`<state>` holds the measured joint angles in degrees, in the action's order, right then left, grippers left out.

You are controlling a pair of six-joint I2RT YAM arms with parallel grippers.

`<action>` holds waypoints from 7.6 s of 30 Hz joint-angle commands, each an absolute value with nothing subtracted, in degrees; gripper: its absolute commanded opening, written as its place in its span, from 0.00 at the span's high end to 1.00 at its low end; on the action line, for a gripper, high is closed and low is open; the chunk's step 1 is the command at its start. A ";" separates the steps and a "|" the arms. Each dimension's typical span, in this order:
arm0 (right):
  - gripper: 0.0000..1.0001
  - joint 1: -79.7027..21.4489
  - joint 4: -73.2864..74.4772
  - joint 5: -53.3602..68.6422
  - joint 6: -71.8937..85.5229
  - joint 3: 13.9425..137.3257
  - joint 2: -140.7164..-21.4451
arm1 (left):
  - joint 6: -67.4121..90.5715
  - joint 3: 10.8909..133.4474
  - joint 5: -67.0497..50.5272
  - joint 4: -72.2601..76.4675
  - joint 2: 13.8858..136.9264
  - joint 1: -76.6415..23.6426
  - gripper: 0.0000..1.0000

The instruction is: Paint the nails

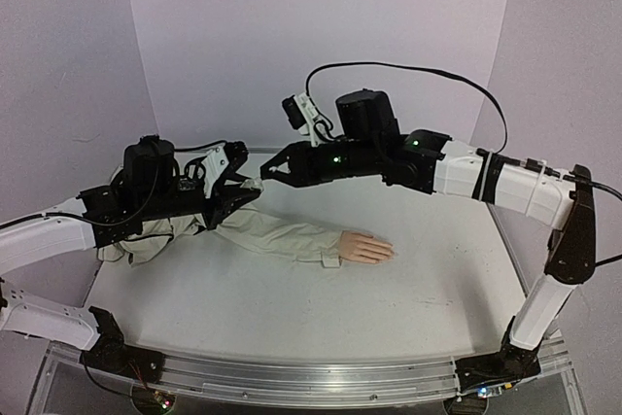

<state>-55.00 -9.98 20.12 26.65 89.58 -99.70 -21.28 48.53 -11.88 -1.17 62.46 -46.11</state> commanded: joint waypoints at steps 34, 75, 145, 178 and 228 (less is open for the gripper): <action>1.00 -54.05 -15.56 22.22 27.64 87.67 -94.91 | -22.06 51.68 -12.79 0.35 63.00 -46.23 1.00; 1.00 -53.85 -17.27 20.97 28.56 86.24 -93.38 | -21.88 51.76 -13.27 0.35 63.25 -46.32 1.00; 1.00 -21.88 -37.41 15.99 26.85 29.00 -80.23 | -17.30 50.29 -10.81 4.58 64.92 -41.59 1.00; 1.00 -21.95 -45.33 14.15 29.97 29.64 -87.04 | -16.52 50.67 -11.78 4.71 65.75 -41.22 1.00; 1.00 -21.91 -45.81 14.07 31.11 29.45 -89.42 | -16.21 50.84 -12.30 4.70 65.95 -41.22 1.00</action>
